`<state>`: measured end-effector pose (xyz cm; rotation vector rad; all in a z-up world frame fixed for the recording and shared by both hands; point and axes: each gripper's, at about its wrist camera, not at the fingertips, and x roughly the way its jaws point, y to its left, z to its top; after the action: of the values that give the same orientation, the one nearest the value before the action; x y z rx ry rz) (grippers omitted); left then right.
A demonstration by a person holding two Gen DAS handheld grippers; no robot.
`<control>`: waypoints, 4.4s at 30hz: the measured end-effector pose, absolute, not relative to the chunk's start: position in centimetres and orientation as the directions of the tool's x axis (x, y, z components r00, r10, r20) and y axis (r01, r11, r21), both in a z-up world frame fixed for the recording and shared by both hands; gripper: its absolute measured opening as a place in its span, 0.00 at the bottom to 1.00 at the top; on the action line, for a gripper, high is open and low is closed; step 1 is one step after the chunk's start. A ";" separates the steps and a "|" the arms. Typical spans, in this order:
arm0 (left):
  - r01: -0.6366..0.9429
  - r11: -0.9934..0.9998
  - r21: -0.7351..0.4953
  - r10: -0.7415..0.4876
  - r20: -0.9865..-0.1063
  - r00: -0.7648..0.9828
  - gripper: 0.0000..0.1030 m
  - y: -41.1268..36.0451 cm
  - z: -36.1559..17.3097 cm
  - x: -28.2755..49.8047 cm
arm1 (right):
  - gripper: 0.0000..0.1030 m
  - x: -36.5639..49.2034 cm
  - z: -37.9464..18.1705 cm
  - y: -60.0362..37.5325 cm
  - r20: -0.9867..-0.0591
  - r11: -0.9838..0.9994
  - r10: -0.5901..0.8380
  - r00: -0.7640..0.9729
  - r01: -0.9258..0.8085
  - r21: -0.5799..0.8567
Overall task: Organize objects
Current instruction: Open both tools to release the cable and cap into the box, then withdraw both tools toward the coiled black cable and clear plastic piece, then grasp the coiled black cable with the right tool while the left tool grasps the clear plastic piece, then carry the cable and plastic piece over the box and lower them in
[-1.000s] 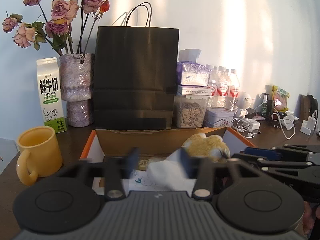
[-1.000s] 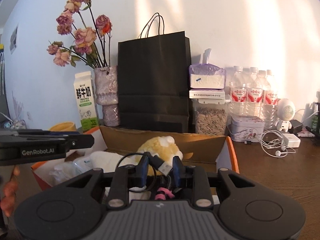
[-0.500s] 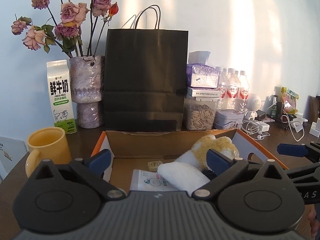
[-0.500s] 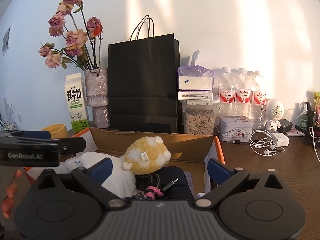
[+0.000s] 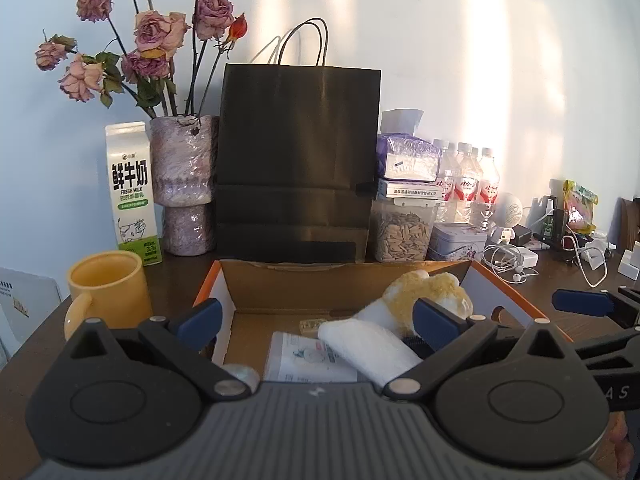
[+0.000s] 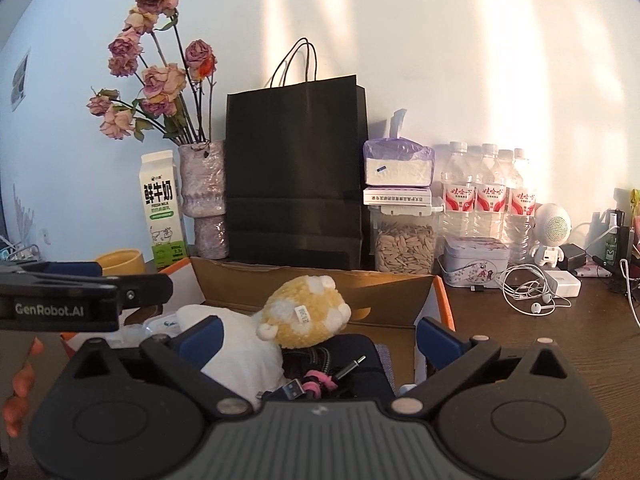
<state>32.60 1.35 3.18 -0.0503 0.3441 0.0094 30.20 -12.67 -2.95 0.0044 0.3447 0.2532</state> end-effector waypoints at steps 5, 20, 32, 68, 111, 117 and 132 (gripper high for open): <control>-0.026 0.998 -0.058 0.005 -0.343 0.939 1.00 1.6 3.1 31.5 | 1.00 29.4 -2.9 -12.2 -0.334 0.967 0.250 0.909 -0.252 0.037; -0.066 0.996 -0.065 0.038 -0.356 0.934 1.00 4.1 3.7 26.5 | 1.00 25.4 -2.4 -10.4 -0.357 0.953 0.291 0.888 -0.301 0.027; -0.114 0.993 -0.043 0.086 -0.414 0.906 1.00 7.4 2.1 22.9 | 1.00 23.4 -5.3 -7.0 -0.487 0.916 0.354 0.798 -0.401 0.008; -0.122 0.992 -0.021 0.092 -0.542 0.835 1.00 9.1 -2.1 23.2 | 0.52 24.5 -8.2 -4.1 -0.551 0.874 0.406 0.729 -0.487 0.000; -0.020 0.999 -0.049 -0.008 -0.517 0.856 0.05 4.6 -2.6 25.0 | 0.52 21.7 -7.5 -9.6 -0.466 0.904 0.387 0.796 -0.428 0.020; 0.006 0.997 -0.077 -0.040 -0.446 0.894 0.05 3.7 -0.8 22.5 | 0.52 20.9 -7.1 -10.1 -0.440 0.910 0.385 0.811 -0.414 0.033; 0.096 0.991 -0.094 -0.120 -0.291 0.949 0.05 -0.1 4.7 23.6 | 0.52 21.9 -2.7 -10.3 -0.329 0.931 0.355 0.875 -0.363 0.038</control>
<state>23.63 -0.12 4.67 -0.0785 0.3003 -0.1101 21.86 -10.32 -2.72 -0.0250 0.3386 0.3745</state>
